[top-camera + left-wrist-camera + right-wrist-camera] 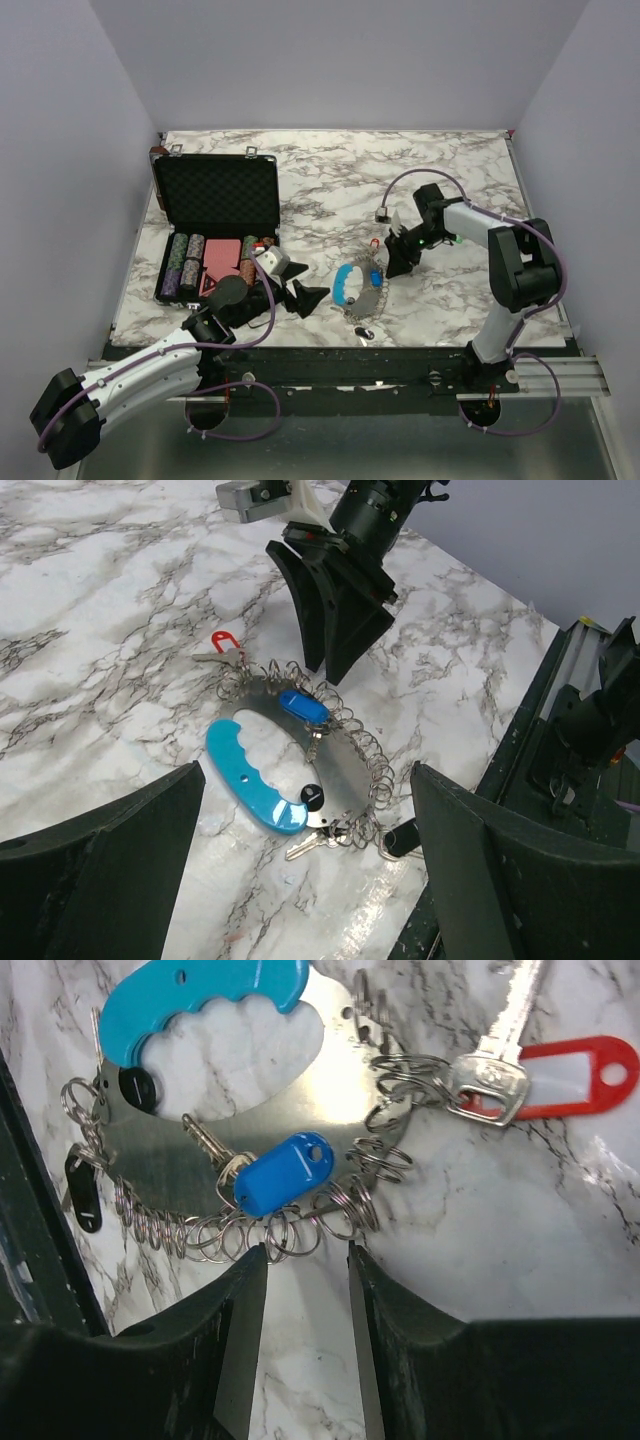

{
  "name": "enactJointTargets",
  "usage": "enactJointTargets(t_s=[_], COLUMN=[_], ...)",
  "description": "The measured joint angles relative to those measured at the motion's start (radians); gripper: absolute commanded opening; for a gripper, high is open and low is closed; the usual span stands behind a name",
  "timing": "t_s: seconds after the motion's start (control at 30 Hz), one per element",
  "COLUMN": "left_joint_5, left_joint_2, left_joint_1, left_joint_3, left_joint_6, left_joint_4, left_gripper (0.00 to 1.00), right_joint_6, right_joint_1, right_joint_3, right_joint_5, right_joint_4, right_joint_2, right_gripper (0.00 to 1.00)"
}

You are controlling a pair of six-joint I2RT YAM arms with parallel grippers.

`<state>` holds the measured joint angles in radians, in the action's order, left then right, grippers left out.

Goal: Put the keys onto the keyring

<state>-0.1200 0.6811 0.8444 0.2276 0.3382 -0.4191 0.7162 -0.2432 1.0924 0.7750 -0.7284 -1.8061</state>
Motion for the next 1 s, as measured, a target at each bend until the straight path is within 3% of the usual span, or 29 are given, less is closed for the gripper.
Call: enactJointTargets(t_s=[0.17,0.37,0.57,0.73,1.0], left_joint_5=[0.000,0.000,0.000,0.000,0.001], left_joint_2=[0.000,-0.006,-0.014,-0.021,-0.024], left_joint_1=[0.000,0.000,0.000,0.000,0.000], left_joint_3=[0.000,0.000,0.000,-0.002,-0.008], left_joint_6=[0.000,0.000,-0.001,-0.001,-0.001], left_joint_4=[0.000,0.002,0.002,0.002,0.003], left_gripper=[0.92,0.92,0.92,0.92,0.93], right_joint_6=[0.163,0.510,0.838,0.943,0.972], right_joint_1=[-0.023,-0.023,-0.023,-0.023,-0.038], right_joint_3=[-0.039,-0.084,-0.084,-0.093,-0.135], right_joint_5=[-0.001,-0.003,-0.003,-0.003,-0.004], right_joint_4=[0.000,-0.033,-0.103,-0.103,-0.055], right_joint_2=[0.045,0.163,0.136,0.100,0.100], right_gripper=[0.52,0.56,0.47,0.41,0.37])
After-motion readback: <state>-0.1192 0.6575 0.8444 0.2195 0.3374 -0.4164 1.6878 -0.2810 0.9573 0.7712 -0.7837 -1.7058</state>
